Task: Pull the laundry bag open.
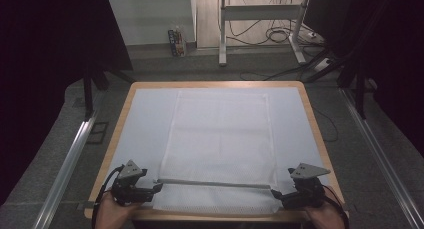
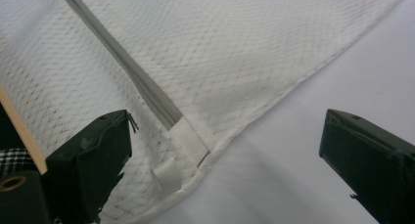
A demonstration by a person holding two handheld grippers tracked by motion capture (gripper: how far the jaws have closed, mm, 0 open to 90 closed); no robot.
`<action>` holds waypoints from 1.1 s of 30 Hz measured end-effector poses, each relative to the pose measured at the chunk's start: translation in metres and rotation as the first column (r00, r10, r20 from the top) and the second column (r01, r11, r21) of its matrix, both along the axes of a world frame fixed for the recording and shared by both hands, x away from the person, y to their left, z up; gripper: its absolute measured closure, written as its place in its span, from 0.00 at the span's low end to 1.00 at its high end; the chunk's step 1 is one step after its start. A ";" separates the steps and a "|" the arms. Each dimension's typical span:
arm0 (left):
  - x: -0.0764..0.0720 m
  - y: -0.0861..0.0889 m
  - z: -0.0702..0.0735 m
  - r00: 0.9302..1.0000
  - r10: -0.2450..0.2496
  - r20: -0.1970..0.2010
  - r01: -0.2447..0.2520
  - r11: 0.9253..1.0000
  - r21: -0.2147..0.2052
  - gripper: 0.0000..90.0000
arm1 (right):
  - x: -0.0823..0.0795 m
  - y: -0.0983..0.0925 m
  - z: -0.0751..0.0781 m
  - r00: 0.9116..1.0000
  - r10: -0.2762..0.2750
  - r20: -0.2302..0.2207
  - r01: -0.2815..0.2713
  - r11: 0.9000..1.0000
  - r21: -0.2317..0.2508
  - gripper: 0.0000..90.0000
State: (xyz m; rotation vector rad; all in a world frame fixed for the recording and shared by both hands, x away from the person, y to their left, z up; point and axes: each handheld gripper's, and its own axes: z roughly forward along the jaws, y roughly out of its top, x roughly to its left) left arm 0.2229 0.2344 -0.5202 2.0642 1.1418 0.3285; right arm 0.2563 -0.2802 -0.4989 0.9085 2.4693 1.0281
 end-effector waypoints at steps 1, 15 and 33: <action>0.000 0.000 0.000 1.000 0.000 0.000 0.000 1.000 0.000 0.18 | 0.000 0.000 0.000 1.000 0.000 0.000 0.000 1.000 0.000 0.05; -0.019 0.009 0.004 0.998 0.046 0.043 -0.048 0.998 0.047 0.05 | -0.004 -0.018 0.007 0.996 -0.078 0.032 0.077 0.997 0.020 0.00; -0.032 0.026 -0.009 0.991 0.123 0.058 -0.127 0.990 0.067 0.00 | -0.007 -0.046 -0.003 0.987 -0.158 -0.019 0.159 0.986 0.041 0.00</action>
